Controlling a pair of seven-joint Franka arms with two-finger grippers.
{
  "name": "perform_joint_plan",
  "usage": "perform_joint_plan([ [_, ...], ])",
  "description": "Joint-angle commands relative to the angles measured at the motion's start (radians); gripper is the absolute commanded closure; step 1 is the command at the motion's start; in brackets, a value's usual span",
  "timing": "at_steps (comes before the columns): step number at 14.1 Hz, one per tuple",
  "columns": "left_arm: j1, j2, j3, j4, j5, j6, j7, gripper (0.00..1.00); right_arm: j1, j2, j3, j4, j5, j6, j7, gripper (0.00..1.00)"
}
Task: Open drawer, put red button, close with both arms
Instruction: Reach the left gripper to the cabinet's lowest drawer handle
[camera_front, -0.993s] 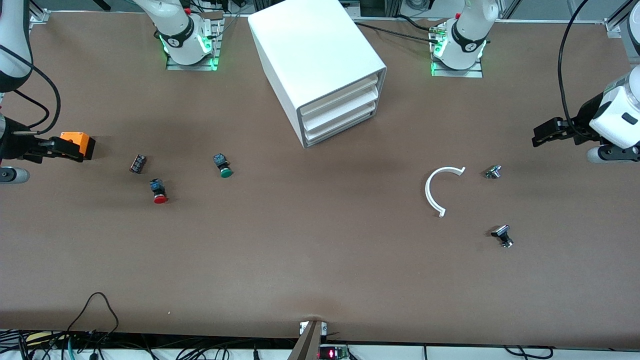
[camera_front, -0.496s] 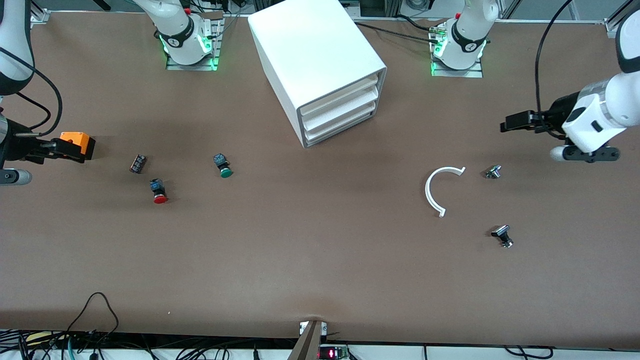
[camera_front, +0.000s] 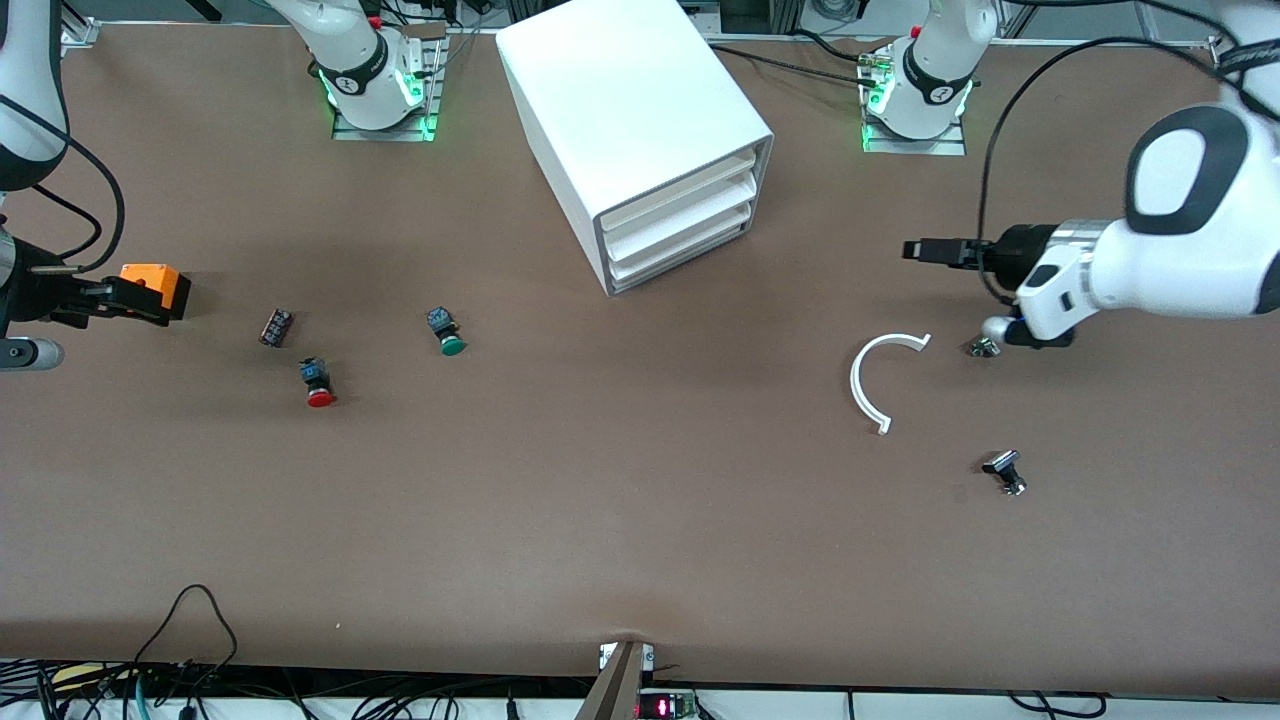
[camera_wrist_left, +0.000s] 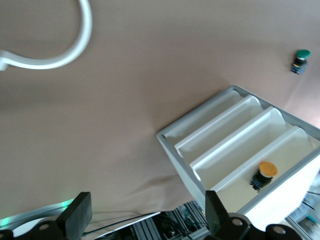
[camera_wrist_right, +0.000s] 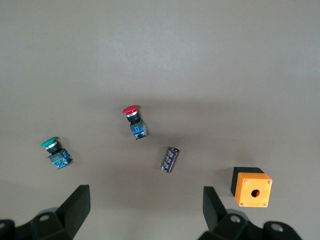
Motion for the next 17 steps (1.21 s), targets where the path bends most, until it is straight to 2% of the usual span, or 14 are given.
perform_joint_plan([
  [1, 0.001, 0.020, -0.030, -0.058, -0.050, 0.039, 0.115, 0.00, -0.008, 0.002, 0.003, 0.007, 0.016, -0.007, -0.018, 0.00],
  [3, 0.001, 0.046, -0.064, -0.082, -0.064, 0.078, 0.135, 0.00, -0.008, 0.002, 0.003, 0.007, 0.016, -0.007, -0.018, 0.00],
  [6, 0.001, 0.100, -0.110, -0.116, -0.179, 0.126, 0.198, 0.01, -0.008, 0.005, 0.003, 0.007, 0.016, -0.007, -0.019, 0.00],
  [9, 0.001, 0.165, -0.119, -0.147, -0.291, 0.149, 0.352, 0.01, -0.008, 0.007, 0.003, 0.007, 0.016, -0.007, -0.019, 0.00],
  [13, -0.013, 0.210, -0.167, -0.171, -0.357, 0.166, 0.442, 0.04, -0.008, 0.007, 0.003, 0.007, 0.016, -0.007, -0.033, 0.00],
  [17, -0.042, 0.267, -0.170, -0.185, -0.421, 0.167, 0.609, 0.04, -0.008, 0.007, 0.003, 0.007, 0.016, -0.007, -0.033, 0.00],
])
